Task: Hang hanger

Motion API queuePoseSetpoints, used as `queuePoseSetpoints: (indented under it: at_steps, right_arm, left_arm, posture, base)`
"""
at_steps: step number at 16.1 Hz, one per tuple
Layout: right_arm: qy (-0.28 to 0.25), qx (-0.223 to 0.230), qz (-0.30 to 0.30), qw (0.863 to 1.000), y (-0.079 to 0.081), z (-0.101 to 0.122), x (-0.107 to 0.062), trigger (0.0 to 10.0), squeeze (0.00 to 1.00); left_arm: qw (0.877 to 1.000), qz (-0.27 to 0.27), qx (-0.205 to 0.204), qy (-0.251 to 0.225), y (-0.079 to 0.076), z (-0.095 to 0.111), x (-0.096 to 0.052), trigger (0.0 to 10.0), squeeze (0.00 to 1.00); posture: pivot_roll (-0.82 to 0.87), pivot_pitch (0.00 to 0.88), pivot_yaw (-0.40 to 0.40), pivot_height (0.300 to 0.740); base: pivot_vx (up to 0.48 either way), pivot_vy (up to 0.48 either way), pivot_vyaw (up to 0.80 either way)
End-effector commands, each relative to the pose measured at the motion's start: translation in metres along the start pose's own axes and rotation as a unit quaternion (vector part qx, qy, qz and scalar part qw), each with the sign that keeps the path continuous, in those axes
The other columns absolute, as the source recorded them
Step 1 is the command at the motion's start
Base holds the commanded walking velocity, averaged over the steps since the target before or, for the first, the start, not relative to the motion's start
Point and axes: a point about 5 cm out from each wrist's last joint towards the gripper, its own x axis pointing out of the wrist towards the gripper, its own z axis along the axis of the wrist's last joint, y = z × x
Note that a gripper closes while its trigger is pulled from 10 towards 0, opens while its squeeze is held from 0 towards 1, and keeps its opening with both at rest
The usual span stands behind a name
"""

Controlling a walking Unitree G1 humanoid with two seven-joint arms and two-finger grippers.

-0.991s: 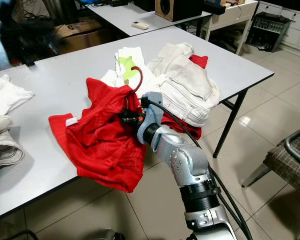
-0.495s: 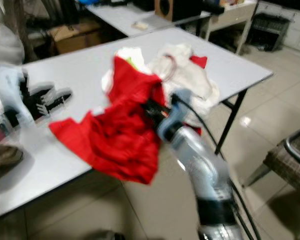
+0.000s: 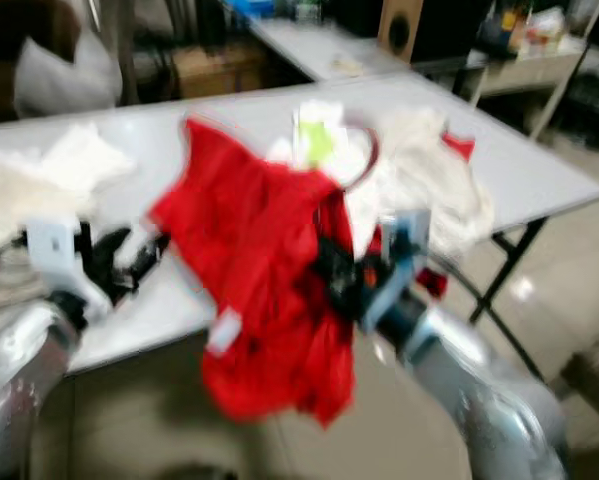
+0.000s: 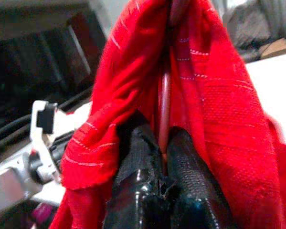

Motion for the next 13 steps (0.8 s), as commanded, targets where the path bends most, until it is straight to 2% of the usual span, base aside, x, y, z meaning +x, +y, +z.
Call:
queuePoseSetpoints:
  at_steps: [1,4,7,8,13]
  right_arm:
    - [0.002,-0.013,0.009,1.0,0.005,0.007,-0.008,10.0,0.0]
    - [0.014,0.001,-0.025,1.0,-0.003,-0.001,-0.017,10.0,0.0]
    - [0.019,0.011,-0.039,0.999,-0.006,-0.008,-0.022,10.0,0.0]
    - [0.022,0.014,-0.042,0.999,-0.007,-0.01,-0.025,10.0,0.0]
    - [0.032,0.012,-0.032,0.999,-0.007,-0.014,-0.03,10.0,0.0]
  left_arm:
    - [1.0,-0.003,0.014,-0.014,-0.007,0.003,-0.002,10.0,0.0]
    - [0.999,-0.033,0.027,-0.019,-0.02,0.002,-0.006,10.0,0.0]
    - [0.998,-0.037,0.035,-0.021,-0.023,0.002,-0.008,10.0,0.0]
    - [0.998,-0.042,0.049,-0.02,-0.023,0.002,-0.008,10.0,0.0]
    - [0.996,-0.048,0.066,-0.021,-0.021,0.003,-0.009,10.0,0.0]
  posture:
    - [-0.1,0.0,0.016,0.719]
    - [-0.1,0.0,0.016,0.719]
    - [-0.09,0.0,0.021,0.719]
    - [-0.09,0.0,0.033,0.719]
    - [-0.07,0.0,0.053,0.719]
  base:
    - [0.0,0.0,0.79]
    - [0.0,0.0,0.79]
    - [0.0,-0.364,0.79]
    - [0.0,-0.48,0.79]
    - [0.0,-0.48,0.79]
